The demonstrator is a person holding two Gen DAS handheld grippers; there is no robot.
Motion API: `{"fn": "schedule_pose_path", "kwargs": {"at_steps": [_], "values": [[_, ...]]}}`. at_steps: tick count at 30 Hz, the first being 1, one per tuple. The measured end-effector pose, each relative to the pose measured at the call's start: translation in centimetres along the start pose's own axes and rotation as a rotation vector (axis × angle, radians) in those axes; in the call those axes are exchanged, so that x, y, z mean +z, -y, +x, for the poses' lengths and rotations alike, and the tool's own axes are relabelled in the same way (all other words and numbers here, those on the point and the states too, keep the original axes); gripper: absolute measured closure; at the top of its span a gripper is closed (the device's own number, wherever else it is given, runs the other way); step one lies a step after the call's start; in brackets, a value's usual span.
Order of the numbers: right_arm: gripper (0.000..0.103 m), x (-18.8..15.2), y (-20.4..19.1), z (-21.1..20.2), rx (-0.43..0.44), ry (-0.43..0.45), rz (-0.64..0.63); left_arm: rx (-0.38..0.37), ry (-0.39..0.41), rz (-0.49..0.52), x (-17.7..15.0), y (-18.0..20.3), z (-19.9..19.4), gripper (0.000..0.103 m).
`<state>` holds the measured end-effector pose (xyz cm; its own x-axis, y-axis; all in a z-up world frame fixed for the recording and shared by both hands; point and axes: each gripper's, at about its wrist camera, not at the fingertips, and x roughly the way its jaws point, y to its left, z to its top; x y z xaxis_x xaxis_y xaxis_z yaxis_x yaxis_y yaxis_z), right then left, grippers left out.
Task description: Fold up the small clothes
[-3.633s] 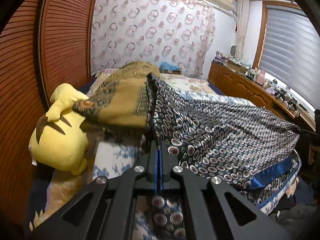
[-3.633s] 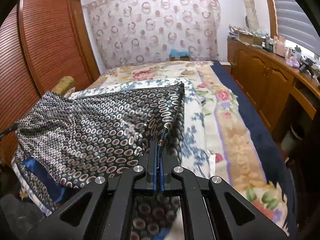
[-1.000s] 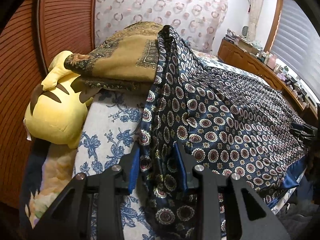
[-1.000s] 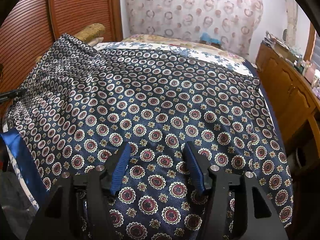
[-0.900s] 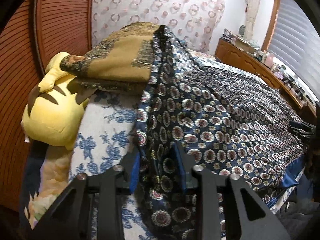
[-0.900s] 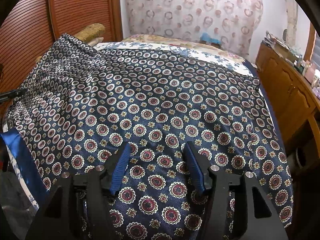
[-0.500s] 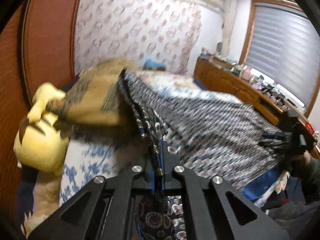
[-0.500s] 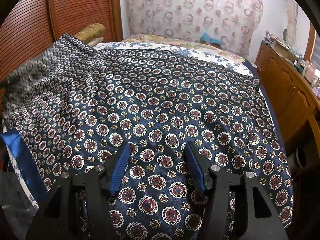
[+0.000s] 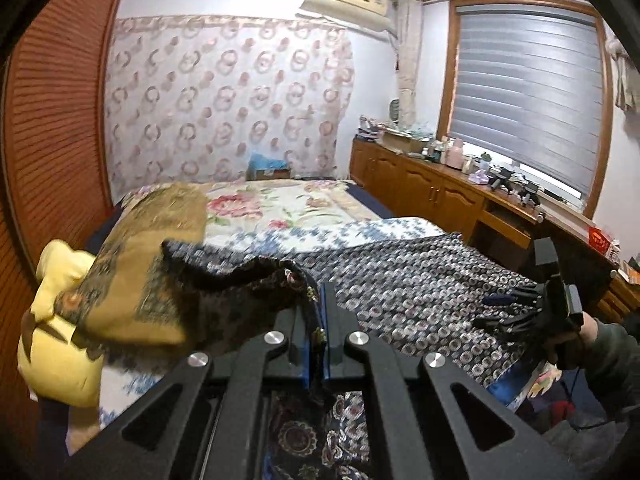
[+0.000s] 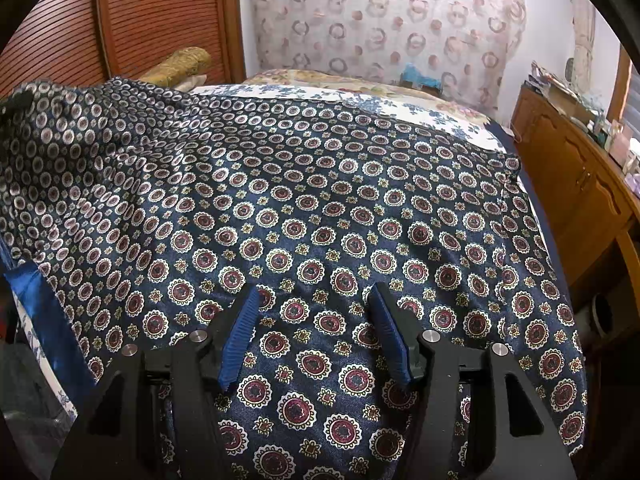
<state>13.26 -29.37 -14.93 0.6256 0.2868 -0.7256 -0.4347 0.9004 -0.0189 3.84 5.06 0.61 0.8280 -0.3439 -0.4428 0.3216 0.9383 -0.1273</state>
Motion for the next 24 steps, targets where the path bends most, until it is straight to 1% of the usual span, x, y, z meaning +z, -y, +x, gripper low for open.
{"fn": "schedule_pose_path", "kwargs": {"at_steps": [9,17,21,24], "values": [[0.044,0.0,0.0,0.0,0.000,0.001,0.001,-0.067,0.013,0.070,3.1,3.7,1.9,0.103],[0.044,0.0,-0.1,0.1,0.001,0.002,0.003,-0.127,0.023,0.109,6.1,6.3,3.4,0.103],[0.044,0.0,-0.1,0.1,0.001,0.003,0.003,-0.151,0.028,0.129,7.5,8.3,4.4,0.103],[0.044,0.0,-0.1,0.1,0.002,0.003,0.004,-0.173,0.020,0.140,8.0,9.4,5.2,0.102]]}}
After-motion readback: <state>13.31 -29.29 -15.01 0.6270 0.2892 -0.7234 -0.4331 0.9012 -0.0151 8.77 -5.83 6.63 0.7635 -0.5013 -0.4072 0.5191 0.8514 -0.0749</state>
